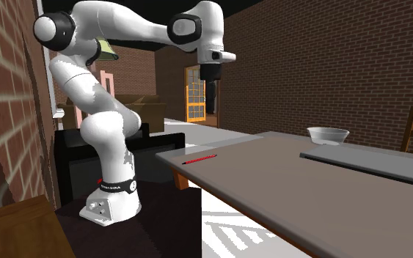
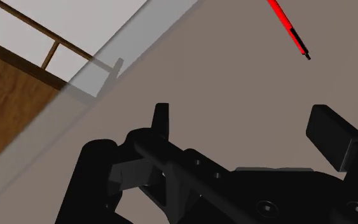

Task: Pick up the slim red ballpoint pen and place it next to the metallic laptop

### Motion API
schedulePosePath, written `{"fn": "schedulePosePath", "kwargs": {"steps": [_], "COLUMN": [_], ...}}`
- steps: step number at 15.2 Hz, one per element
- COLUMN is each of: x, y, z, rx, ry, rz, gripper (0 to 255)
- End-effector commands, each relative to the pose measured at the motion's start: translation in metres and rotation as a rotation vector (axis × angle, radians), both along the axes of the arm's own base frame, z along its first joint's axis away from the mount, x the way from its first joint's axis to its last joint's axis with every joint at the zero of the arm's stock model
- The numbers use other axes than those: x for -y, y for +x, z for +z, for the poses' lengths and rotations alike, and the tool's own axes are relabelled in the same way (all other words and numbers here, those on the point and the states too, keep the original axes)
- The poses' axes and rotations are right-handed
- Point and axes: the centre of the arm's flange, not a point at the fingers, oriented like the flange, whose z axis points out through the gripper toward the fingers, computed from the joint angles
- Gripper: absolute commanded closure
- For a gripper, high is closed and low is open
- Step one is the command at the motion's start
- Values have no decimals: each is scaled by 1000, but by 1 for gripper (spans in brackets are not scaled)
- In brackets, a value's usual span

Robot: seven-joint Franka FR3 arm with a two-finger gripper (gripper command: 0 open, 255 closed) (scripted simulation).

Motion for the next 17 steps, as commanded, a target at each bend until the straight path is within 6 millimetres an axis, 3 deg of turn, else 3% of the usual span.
{"fn": "schedulePosePath", "kwargs": {"steps": [1, 8, 17], "x": [-21, -91, -166], "y": [3, -1, -29], "z": [-18, -83, -166], "rx": [10, 40, 77], "ry": [-9, -39, -77], "rz": [87, 380, 737], "gripper": [0, 0, 0]}}
